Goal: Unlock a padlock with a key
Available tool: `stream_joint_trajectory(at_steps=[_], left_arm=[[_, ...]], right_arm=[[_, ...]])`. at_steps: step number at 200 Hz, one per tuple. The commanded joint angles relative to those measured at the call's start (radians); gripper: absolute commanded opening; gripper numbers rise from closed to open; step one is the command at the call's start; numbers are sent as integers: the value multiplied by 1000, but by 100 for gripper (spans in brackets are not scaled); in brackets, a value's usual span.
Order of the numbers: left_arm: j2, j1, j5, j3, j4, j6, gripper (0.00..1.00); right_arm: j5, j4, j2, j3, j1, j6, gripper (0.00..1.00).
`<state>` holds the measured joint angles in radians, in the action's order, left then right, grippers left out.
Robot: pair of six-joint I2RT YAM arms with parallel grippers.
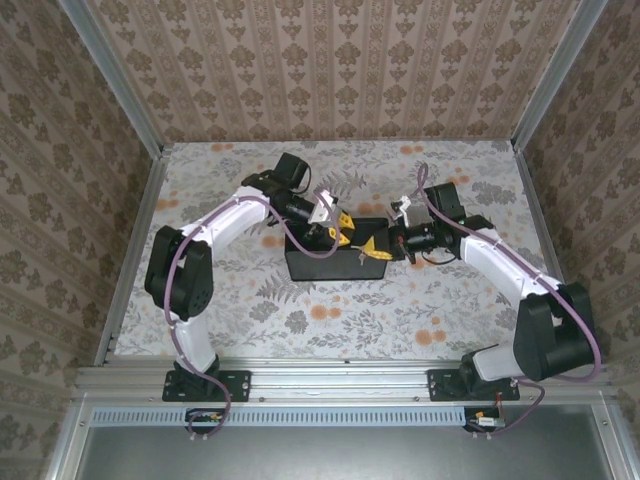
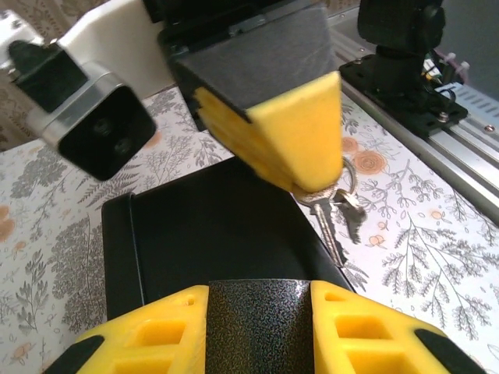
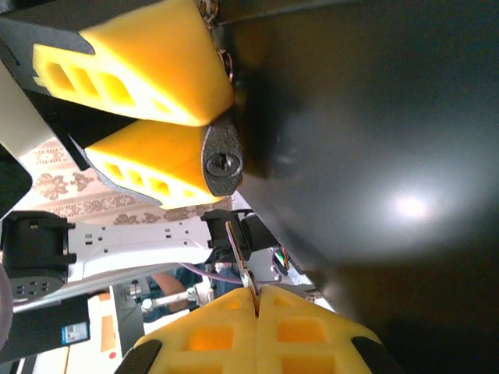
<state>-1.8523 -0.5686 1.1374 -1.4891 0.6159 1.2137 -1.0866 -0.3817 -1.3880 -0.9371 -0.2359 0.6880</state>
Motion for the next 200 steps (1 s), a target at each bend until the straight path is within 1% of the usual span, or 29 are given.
stream_joint_trajectory(at_steps=[1, 9, 30, 53, 69, 107, 200], left_arm=[[57, -26, -33, 21, -132, -104, 25], [60, -28, -39, 29, -147, -119, 25], [58, -16, -24, 29, -135, -121, 24], [53, -8, -5, 20, -114, -112, 23], [47, -7, 1, 13, -114, -113, 23], [31, -1, 4, -4, -96, -113, 23], [28, -1, 9, -19, -79, -114, 22]], right_arm=[[59, 73, 49, 34, -13, 89, 0], [71, 83, 61, 37, -15, 105, 0], [111, 10, 78, 17, -13, 80, 0], [139, 11, 77, 10, -9, 93, 0], [142, 17, 77, 4, -3, 94, 0], [124, -31, 114, -12, 35, 65, 0], [119, 11, 58, -49, 35, 77, 0]])
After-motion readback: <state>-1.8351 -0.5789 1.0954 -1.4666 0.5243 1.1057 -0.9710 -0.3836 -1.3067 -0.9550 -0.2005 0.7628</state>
